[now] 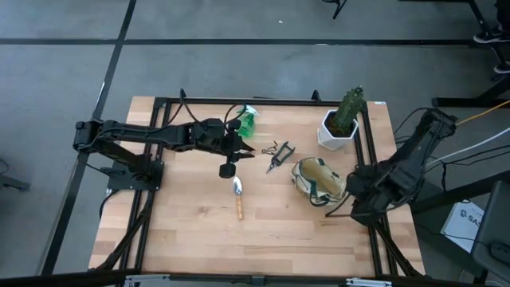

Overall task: Pick & Place Garden tools in Gardening bag
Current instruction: Put the brown hand rake into the light brown gardening bag

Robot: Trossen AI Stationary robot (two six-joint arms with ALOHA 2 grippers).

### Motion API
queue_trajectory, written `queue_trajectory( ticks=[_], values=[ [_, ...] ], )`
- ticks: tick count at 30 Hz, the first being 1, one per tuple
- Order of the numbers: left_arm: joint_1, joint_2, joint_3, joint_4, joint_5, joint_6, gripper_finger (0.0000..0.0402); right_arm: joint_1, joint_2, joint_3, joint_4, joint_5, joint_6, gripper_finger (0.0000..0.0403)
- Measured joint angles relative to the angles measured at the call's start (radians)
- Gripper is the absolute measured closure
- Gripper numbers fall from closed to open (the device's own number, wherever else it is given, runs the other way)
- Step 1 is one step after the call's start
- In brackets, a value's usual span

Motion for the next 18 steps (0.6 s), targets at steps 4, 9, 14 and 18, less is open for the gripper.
queue_trajectory(
  ticks=[4, 9, 14, 18],
  values=[
    [0.000, 0.000, 0.000, 0.005, 0.000, 0.001, 0.0339, -0.011, 0.041, -0.094, 0.069, 0.015, 0.000, 0.0231],
    [-0.001, 0.000, 0.000, 0.005, 0.000, 0.001, 0.0339, -0.077, 0.079, -0.176, 0.211, 0.111, -0.029, 0.0231],
    [-0.001, 0.000, 0.000, 0.004, 0.000, -0.005, 0.0339, -0.158, 0.111, -0.193, 0.321, 0.254, -0.163, 0.0231],
    [-0.004, 0.000, 0.000, 0.004, 0.000, -0.014, 0.0339, -0.228, 0.125, -0.193, 0.404, 0.403, -0.312, 0.0231]
  ],
)
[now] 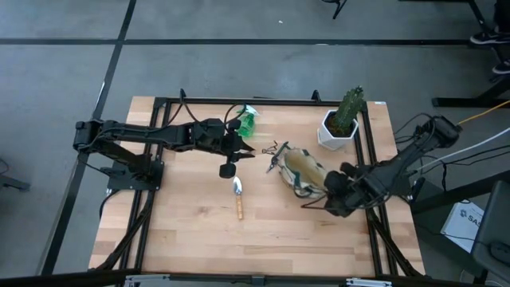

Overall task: Pick & Place Garden tools in Gardening bag
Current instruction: Put the brown hand rake into the light brown gardening bag

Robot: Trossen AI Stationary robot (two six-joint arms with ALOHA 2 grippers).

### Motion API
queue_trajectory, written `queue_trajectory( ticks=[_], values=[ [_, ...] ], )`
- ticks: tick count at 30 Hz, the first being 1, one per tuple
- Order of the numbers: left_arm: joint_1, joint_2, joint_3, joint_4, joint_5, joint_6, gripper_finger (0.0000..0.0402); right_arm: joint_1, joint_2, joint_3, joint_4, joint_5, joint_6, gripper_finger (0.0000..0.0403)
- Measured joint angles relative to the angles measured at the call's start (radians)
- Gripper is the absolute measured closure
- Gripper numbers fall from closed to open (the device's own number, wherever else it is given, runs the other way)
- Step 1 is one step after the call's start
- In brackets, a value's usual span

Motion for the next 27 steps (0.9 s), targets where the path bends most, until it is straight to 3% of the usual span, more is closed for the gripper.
queue_trajectory(
  ticks=[8, 13, 23, 27],
  values=[
    [-0.020, 0.000, 0.000, -0.005, -0.003, -0.001, 0.0339, -0.145, 0.024, 0.000, 0.122, 0.182, -0.257, 0.0231],
    [-0.034, 0.000, 0.000, -0.005, -0.011, -0.002, 0.0339, -0.234, 0.025, 0.000, 0.256, 0.202, -0.386, 0.0231],
    [-0.052, 0.000, 0.000, -0.005, -0.029, -0.039, 0.0339, -0.365, 0.020, 0.000, 0.466, -0.103, -0.699, 0.0231],
    [-0.052, 0.000, 0.000, -0.005, -0.029, -0.057, 0.0339, -0.395, -0.019, 0.000, 0.483, -0.166, -0.773, 0.0231]
  ],
)
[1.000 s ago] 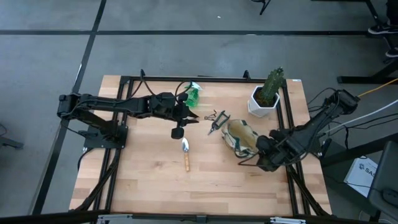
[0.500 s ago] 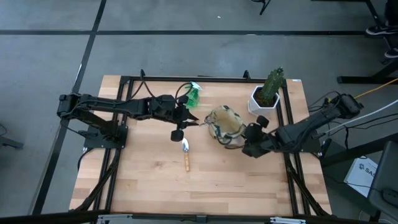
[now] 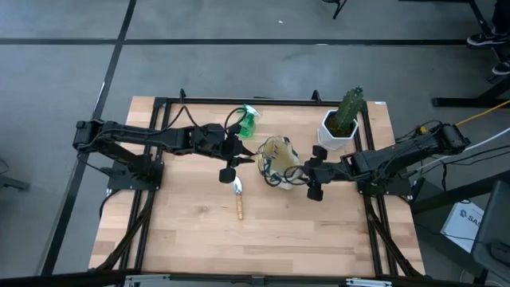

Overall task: Pick & Place Garden tools in Gardening bag
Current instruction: Put the brown hand rake into the light brown gardening bag

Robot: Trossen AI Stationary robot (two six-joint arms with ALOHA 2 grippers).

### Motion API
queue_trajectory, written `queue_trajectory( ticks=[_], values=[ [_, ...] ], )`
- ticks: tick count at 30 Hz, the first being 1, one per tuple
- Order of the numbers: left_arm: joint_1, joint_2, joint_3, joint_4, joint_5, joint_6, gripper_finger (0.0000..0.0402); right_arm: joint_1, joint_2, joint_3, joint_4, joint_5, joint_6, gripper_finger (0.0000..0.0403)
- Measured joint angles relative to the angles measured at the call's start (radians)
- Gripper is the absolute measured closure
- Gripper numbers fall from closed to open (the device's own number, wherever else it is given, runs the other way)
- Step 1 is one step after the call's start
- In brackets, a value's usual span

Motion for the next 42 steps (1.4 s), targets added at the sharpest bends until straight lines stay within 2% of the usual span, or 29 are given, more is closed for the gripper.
queue_trajectory(
  ticks=[13, 21, 26, 32, 37, 42],
  values=[
    [0.000, 0.000, 0.000, 0.003, 0.001, 0.001, 0.0335, -0.083, -0.240, 0.000, 0.025, -0.180, -0.171, 0.0231],
    [0.017, 0.000, 0.001, 0.112, 0.001, 0.002, 0.0335, -0.166, -0.431, 0.000, 0.015, -0.356, -0.291, 0.0231],
    [0.016, 0.000, 0.001, 0.144, 0.001, 0.026, 0.0335, -0.195, -0.526, 0.000, 0.012, -0.363, -0.308, 0.0231],
    [0.015, 0.000, 0.001, 0.228, 0.011, 0.028, 0.0335, -0.199, -0.570, 0.000, 0.015, -0.364, -0.306, 0.0231],
    [0.015, 0.000, 0.001, 0.289, 0.087, 0.101, 0.0335, -0.199, -0.568, 0.000, 0.014, -0.364, -0.305, 0.0231],
    [0.015, 0.000, 0.001, 0.315, 0.201, 0.254, 0.0335, -0.199, -0.562, 0.000, 0.012, -0.364, -0.273, 0.0231]
  ],
)
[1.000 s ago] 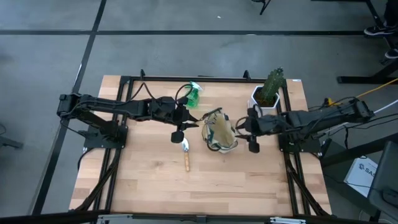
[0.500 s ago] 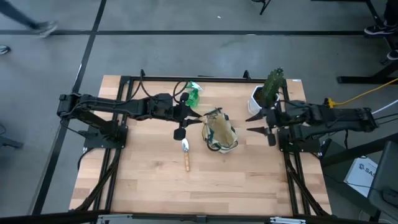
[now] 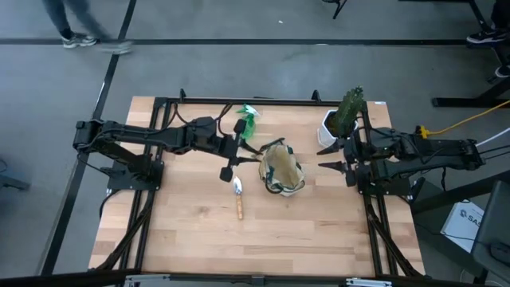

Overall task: Pick & Place Garden tools in Gardening bag
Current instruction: Put the brown hand rake into the light brown gardening bag

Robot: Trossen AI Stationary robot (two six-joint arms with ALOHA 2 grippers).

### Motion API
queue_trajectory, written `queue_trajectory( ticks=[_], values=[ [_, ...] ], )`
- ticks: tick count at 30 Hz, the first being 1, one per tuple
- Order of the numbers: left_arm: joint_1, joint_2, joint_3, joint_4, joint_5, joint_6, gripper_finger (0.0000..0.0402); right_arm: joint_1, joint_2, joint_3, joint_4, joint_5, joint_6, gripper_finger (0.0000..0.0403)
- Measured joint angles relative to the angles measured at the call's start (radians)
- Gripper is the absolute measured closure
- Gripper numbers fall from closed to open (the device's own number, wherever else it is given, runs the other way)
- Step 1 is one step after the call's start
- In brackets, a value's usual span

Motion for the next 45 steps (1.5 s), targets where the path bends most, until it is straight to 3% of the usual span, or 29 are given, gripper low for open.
queue_trajectory(
  ticks=[14, 21, 28, 38, 45],
  values=[
    [0.022, 0.140, 0.000, 0.166, 0.084, 0.152, 0.0335, 0.000, 0.001, 0.000, -0.005, 0.001, 0.022, 0.0231],
    [0.052, 0.197, 0.000, 0.283, 0.230, 0.118, 0.0335, 0.000, 0.001, 0.000, -0.005, 0.001, 0.022, 0.0231],
    [0.059, 0.327, 0.000, 0.437, 0.256, 0.147, 0.0335, 0.000, 0.001, 0.000, -0.005, 0.001, 0.022, 0.0231],
    [0.108, 0.369, 0.000, 0.450, 0.211, 0.150, 0.0335, 0.000, 0.001, 0.000, -0.005, 0.003, 0.022, 0.0231],
    [0.143, 0.369, 0.001, 0.411, -0.011, 0.342, 0.0335, 0.000, 0.001, 0.000, -0.005, 0.003, 0.022, 0.0231]
  ],
)
